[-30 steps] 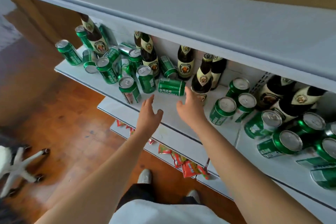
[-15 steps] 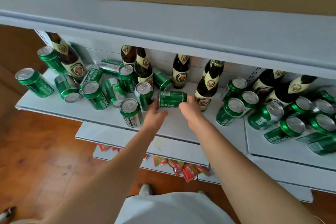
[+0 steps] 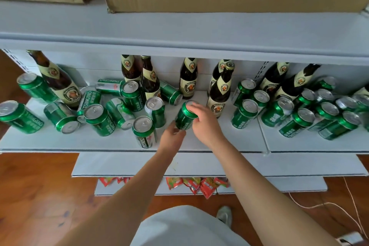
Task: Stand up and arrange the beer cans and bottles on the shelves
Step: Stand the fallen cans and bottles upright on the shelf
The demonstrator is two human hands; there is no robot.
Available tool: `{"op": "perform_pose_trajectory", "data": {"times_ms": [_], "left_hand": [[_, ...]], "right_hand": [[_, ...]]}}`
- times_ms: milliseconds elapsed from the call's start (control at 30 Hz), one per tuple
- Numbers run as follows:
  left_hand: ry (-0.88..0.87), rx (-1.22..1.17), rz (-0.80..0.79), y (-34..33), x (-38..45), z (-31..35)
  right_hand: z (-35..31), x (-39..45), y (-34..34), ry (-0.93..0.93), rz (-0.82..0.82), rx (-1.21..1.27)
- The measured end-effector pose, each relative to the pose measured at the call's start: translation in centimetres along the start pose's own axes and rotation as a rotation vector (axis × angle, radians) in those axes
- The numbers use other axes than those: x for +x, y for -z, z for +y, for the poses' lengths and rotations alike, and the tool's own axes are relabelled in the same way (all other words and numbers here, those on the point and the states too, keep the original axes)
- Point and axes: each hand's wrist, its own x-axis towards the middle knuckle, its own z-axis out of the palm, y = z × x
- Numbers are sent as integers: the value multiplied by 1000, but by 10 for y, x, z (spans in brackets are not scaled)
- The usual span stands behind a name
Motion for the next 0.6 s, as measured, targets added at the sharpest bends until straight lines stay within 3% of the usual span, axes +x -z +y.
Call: {"op": "perform_pose_trajectory", "data": {"times_ms": [467, 533, 600], "left_hand": [[130, -17, -213, -9, 10, 23], [127, 19, -195, -6, 13, 25], [-9, 141, -77, 1, 10, 31]], "right_hand": [[-7, 14, 22, -23, -39, -322], [-8, 19, 22, -12, -15, -366], [-11, 28, 23, -3, 45, -367]]}}
